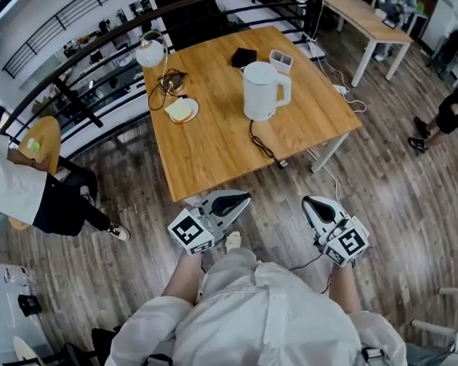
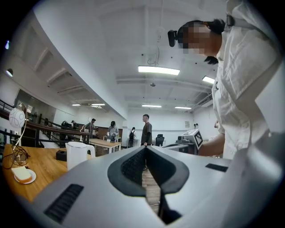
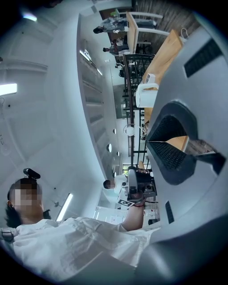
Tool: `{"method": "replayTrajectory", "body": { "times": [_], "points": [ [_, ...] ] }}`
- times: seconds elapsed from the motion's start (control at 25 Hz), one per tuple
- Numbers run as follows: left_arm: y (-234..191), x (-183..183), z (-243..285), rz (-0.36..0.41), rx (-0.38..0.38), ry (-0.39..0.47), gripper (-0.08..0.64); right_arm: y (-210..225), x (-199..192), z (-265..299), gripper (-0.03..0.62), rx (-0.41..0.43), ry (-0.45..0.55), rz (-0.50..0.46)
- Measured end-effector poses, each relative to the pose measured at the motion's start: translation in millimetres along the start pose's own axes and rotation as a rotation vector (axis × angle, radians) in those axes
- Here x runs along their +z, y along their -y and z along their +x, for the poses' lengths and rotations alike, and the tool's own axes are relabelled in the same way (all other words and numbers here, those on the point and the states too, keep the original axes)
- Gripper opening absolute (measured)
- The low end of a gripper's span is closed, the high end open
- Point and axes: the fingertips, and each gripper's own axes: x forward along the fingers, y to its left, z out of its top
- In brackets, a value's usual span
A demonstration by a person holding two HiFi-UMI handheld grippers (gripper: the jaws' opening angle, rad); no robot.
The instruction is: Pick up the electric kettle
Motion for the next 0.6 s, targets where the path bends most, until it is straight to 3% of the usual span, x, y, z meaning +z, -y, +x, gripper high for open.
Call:
{"method": "replayTrajectory", "body": {
  "times": [0.32, 0.6],
  "points": [
    [-23.5, -4.5, 17.1, 0.003, -0.014, -0.002, 0.008, 22.1, -2.8, 14.7, 0.009, -0.005, 0.004, 0.003],
    [-68.7, -8.4, 27.3, -0.011, -0.028, -0.002, 0.008, 48.8, -2.0, 47.6, 0.009, -0.022, 0.001, 0.015]
  ]
}}
